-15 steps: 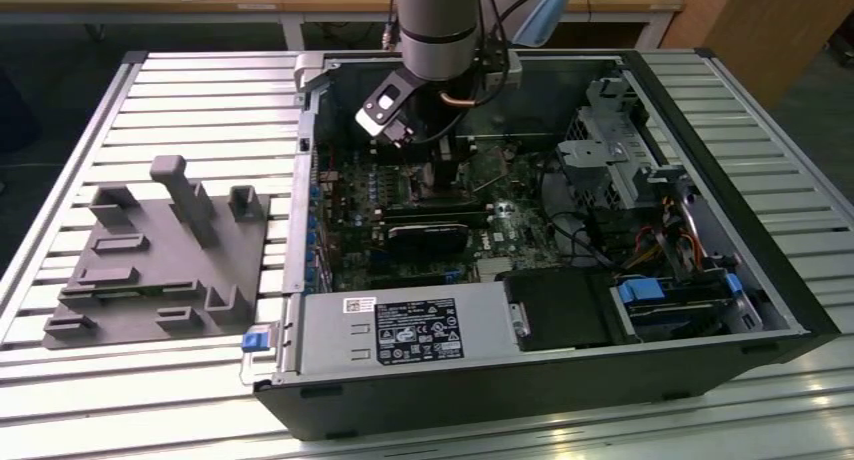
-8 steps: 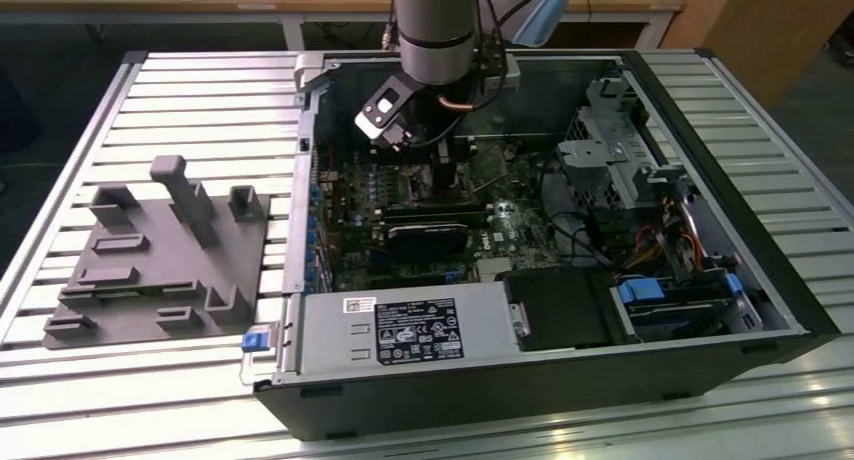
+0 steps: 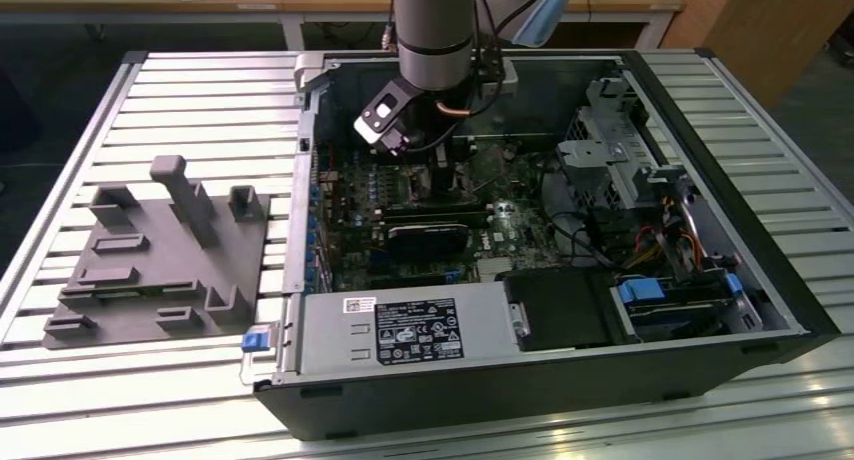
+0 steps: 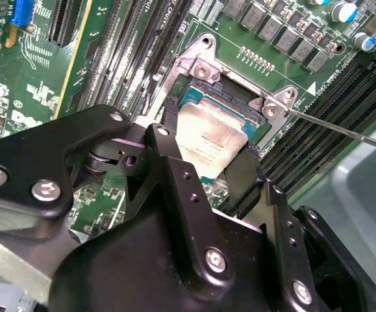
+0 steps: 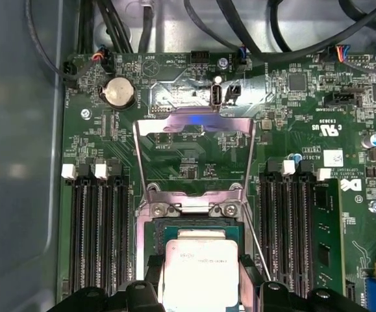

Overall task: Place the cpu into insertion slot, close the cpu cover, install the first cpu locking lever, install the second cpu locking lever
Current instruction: 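Place the cpu into insertion slot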

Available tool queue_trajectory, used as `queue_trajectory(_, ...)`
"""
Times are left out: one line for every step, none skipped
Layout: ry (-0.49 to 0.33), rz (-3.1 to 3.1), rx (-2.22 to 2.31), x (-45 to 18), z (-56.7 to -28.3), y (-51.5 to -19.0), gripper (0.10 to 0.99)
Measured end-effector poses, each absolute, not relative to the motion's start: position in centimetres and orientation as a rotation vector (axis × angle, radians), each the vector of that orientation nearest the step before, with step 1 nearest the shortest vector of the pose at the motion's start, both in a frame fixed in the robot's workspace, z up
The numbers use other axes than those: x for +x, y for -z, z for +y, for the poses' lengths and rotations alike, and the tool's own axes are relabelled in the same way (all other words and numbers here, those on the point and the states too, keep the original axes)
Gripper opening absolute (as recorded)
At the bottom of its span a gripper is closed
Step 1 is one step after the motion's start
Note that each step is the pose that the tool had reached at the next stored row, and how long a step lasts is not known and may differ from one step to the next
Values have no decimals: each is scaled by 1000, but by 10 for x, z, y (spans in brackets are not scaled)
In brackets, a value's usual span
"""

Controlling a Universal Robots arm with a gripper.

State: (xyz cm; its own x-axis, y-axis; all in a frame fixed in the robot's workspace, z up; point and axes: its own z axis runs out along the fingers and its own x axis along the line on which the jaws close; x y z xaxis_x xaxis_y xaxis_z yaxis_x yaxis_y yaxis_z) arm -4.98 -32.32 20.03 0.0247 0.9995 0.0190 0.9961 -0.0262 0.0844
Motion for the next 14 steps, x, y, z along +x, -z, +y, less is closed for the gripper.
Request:
queue_trajectory(-112, 2159, 2214, -50, -323, -199, 541)
queue_trajectory(-112, 2159, 2214, -50, -323, -199, 541)
queue_trajectory(-112, 2159, 2214, -50, -322, -198, 541)
queue_trajectory(-112, 2159, 2214, -50, -322, -198, 541)
queue_trajectory(-112, 2159, 2214, -50, -322, -197, 541)
queue_trajectory(-112, 2159, 2214, -50, -322, -196, 541)
queue_trajectory(-112, 2158, 2214, -50, -321, -196, 541)
queue_trajectory(-112, 2159, 2214, -50, -320, -195, 541)
queue_trajectory(-112, 2159, 2214, -50, -320, -195, 541)
queue_trajectory(-112, 2159, 2214, -50, -319, -195, 541)
queue_trajectory(-112, 2159, 2214, -50, -319, -195, 541)
queue_trajectory(-113, 2159, 2214, -50, -318, -194, 541)
queue_trajectory(-112, 2159, 2214, -50, -318, -193, 541)
queue_trajectory(-112, 2159, 2214, -50, -318, -193, 541)
